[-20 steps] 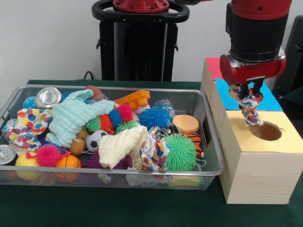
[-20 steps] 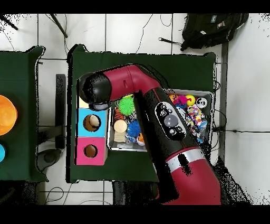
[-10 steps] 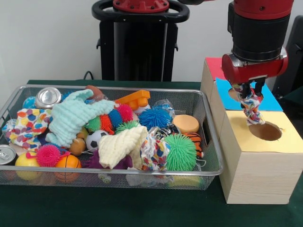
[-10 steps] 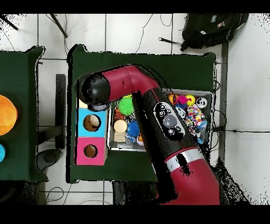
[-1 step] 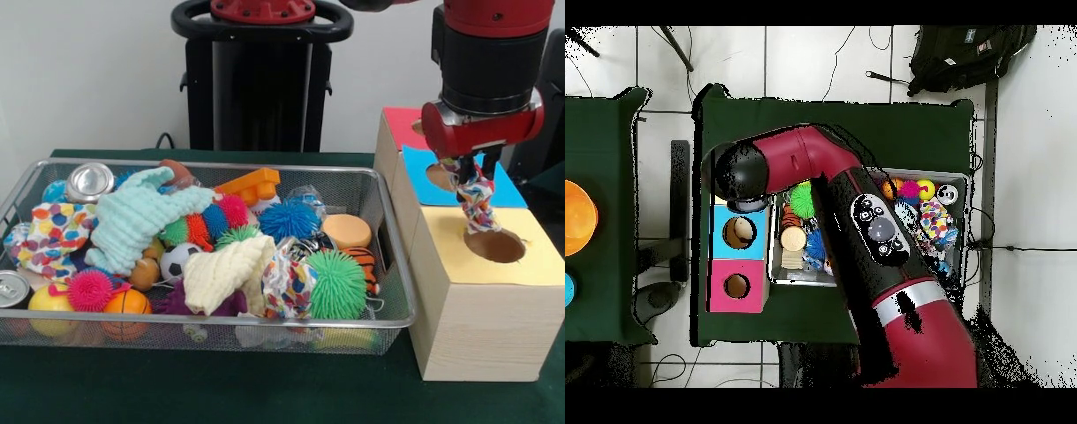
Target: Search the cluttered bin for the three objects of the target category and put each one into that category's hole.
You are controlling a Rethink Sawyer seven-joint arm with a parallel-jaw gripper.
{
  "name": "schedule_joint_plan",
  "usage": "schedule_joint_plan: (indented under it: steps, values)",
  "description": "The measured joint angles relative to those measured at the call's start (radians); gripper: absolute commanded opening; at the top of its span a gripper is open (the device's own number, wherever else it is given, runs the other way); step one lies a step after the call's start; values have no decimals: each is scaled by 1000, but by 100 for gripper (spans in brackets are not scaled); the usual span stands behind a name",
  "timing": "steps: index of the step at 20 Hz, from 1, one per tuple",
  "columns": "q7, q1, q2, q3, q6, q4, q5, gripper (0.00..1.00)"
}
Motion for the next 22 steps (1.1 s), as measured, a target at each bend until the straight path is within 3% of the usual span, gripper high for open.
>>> schedule_joint_plan:
  steps: [22]
  values:
    - [0,22,6,0,-69,31,-1,0]
